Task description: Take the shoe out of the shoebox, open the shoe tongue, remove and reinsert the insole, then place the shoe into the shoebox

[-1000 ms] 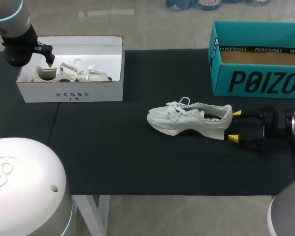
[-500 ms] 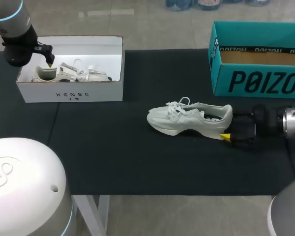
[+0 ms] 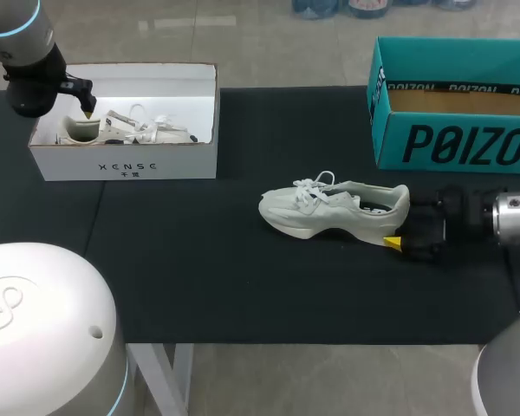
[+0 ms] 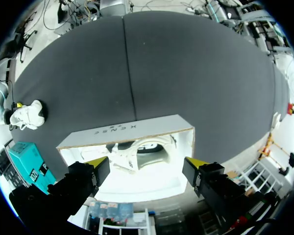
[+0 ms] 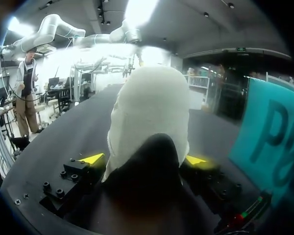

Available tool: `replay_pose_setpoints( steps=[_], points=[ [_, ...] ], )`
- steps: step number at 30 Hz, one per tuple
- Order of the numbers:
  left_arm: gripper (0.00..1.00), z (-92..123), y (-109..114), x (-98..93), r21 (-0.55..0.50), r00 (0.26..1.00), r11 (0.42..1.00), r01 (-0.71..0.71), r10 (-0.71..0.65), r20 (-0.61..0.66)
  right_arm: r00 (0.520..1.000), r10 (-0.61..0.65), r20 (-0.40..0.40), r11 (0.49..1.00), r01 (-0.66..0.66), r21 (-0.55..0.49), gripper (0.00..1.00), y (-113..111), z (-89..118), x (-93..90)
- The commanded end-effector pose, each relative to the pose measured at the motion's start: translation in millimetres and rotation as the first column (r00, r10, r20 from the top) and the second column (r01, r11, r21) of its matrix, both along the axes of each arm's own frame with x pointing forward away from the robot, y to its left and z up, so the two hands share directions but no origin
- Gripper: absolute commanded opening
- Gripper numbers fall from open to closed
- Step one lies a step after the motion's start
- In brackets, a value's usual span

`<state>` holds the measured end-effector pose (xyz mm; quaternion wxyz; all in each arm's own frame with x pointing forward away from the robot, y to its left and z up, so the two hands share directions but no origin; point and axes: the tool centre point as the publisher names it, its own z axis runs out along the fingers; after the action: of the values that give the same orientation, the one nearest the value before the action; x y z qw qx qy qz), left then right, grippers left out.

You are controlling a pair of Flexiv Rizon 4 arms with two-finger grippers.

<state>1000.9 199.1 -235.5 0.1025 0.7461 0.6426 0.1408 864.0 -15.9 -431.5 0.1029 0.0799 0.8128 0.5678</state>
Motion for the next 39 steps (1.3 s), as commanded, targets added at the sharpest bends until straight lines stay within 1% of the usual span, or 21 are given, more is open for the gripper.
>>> replay_pose_setpoints(
  steps=[1,2,3,23,25,26,27,29,30,31,32,35,37,39],
  points=[
    [1.00,0,0,-0.3,0.000,1.000,1.000,0.001,-0.001,0.001,1.000,0.007,-0.001,1.000,-0.007,0.022,0.51,2,-3,0.0],
    [1.00,0,0,-0.3,0.000,1.000,1.000,0.001,-0.001,0.001,1.000,0.012,0.001,1.000,-0.012,0.028,0.05,3,-3,-0.7],
    [1.00,0,0,-0.3,0.000,1.000,1.000,0.001,-0.001,0.001,1.000,0.018,0.000,0.999,-0.018,0.036,0.00,4,-3,-1.7],
    [1.00,0,0,-0.3,0.000,1.000,1.000,0.001,-0.001,0.001,1.000,0.018,0.000,0.999,-0.018,0.036,0.00,4,-3,-1.7],
    [1.00,-5,-33,-13.0,-0.023,0.998,0.998,0.066,-0.066,-0.012,1.000,0.018,0.000,0.999,-0.018,0.036,0.00,4,-3,-1.7],
    [1.00,-6,-44,-16.8,-0.028,0.997,0.996,0.081,-0.081,-0.019,1.000,0.018,0.000,0.999,-0.018,0.036,0.00,4,-3,-1.7],
    [1.00,-7,-64,-25.1,-0.042,0.993,0.993,0.111,-0.112,-0.032,1.000,0.018,0.000,0.999,-0.018,0.036,0.00,4,-3,-1.7],
    [1.00,-8,-93,-37.4,-0.061,0.989,0.990,0.129,-0.133,-0.060,1.000,0.018,0.000,0.999,-0.018,0.036,0.00,4,-3,-1.7],
    [1.00,-9,-101,-41.0,-0.064,0.988,0.989,0.132,-0.136,-0.069,1.000,0.018,0.000,0.999,-0.018,0.036,0.00,4,-3,-1.7],
    [1.00,-10,-117,-48.1,-0.067,0.985,0.988,0.140,-0.145,-0.092,1.000,0.018,0.000,0.999,-0.018,0.036,0.00,4,-3,-1.7],
    [1.00,-11,-125,-51.9,-0.069,0.985,0.988,0.140,-0.147,-0.096,1.000,0.018,0.000,0.999,-0.018,0.036,0.00,4,-3,-1.7],
    [1.00,-11,-155,-68.2,-0.090,0.978,0.989,0.117,-0.130,-0.162,1.000,0.018,0.000,0.999,-0.018,0.036,0.00,4,-3,-1.7],
    [1.00,-10,-172,-77.2,-0.042,0.980,0.997,0.060,-0.067,-0.188,1.000,0.018,0.000,0.999,-0.018,0.036,0.00,4,-3,-1.7],
    [1.00,-7,-187,-88.5,-0.042,0.977,0.998,0.039,-0.047,-0.206,1.000,0.018,0.000,0.999,-0.018,0.036,0.00,4,-3,-1.7]
  ],
)
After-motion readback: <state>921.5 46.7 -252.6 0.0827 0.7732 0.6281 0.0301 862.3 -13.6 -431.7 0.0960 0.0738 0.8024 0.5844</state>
